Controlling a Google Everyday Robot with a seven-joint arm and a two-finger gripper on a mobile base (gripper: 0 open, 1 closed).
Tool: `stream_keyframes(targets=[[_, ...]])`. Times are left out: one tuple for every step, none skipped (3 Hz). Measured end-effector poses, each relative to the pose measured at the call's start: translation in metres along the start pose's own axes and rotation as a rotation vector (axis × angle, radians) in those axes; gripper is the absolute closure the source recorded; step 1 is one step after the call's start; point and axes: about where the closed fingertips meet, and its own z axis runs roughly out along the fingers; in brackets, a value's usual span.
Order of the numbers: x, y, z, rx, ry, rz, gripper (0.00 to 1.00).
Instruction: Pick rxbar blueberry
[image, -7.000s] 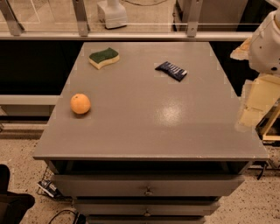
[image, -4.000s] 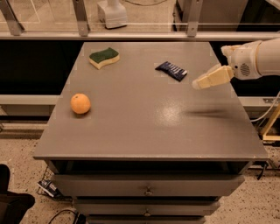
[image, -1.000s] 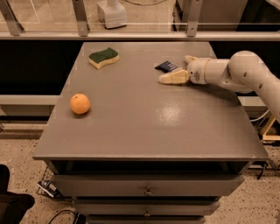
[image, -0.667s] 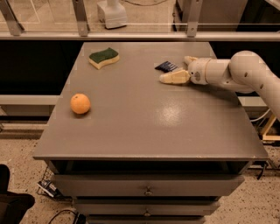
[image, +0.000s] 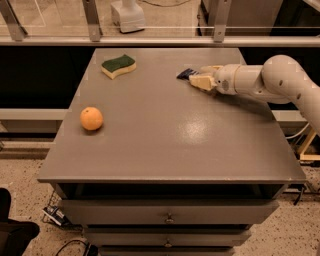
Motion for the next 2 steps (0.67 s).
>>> stream_keyframes(targets=[[-0.0023, 0.0001, -0.0007, 0.0, 0.0, 0.0, 1.0], [-0.0023, 0.0002, -0.0006, 0.0, 0.0, 0.0, 1.0]])
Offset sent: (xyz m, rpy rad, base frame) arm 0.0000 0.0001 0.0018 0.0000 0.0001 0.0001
